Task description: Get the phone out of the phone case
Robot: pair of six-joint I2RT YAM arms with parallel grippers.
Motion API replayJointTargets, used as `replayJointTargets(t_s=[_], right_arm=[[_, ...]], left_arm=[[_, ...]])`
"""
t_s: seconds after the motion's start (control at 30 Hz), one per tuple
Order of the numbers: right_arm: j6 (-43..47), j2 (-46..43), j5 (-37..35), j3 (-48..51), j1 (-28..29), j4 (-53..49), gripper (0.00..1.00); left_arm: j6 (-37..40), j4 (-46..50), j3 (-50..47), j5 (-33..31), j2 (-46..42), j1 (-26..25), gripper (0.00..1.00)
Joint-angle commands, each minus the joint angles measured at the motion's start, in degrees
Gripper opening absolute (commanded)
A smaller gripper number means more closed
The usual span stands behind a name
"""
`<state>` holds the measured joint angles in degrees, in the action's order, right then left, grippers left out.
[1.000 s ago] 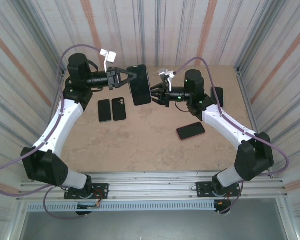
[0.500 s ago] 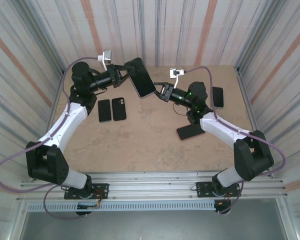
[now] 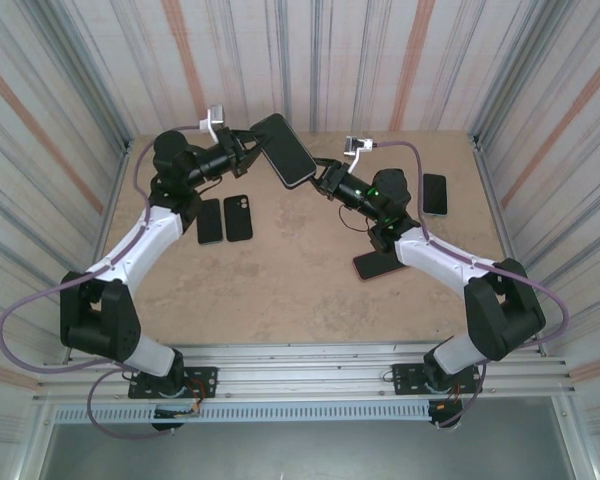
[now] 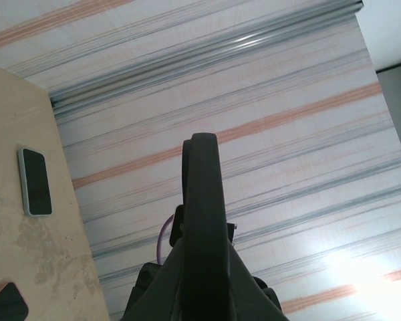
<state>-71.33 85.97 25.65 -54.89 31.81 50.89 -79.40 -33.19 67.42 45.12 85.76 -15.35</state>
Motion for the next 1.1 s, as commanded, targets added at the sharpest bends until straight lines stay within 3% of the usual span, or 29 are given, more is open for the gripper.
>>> replayJointTargets(t_s=[0.0, 0.3, 0.5, 0.6, 1.07], right_arm=[[-2.36, -0.74, 0.90, -0.90, 1.74, 1.43, 0.03], [-6.48, 0.12, -2.50, 0.20, 1.76, 1.27, 0.00], [-8.63, 0.36, -4.93, 1.03, 1.85, 1.73, 0.00], [-8.85, 0.35, -6.67, 0.84, 1.85, 1.53, 0.00], [-5.84, 3.93, -20.10, -0.15, 2.23, 6.54, 0.00]], left_arm=[[-1.37, -0.62, -1.06, -3.78, 1.04, -0.25, 0.16], [-2.63, 1.47, -2.63, -5.68, 0.02, -0.29, 0.34], [-1.64, 4.77, -2.47, -6.51, -0.49, -0.63, 0.55], [-0.95, 7.85, -3.48, -10.17, -1.98, -1.15, 0.66], [-5.74, 15.01, -9.12, -19.67, -11.04, -5.89, 0.72]])
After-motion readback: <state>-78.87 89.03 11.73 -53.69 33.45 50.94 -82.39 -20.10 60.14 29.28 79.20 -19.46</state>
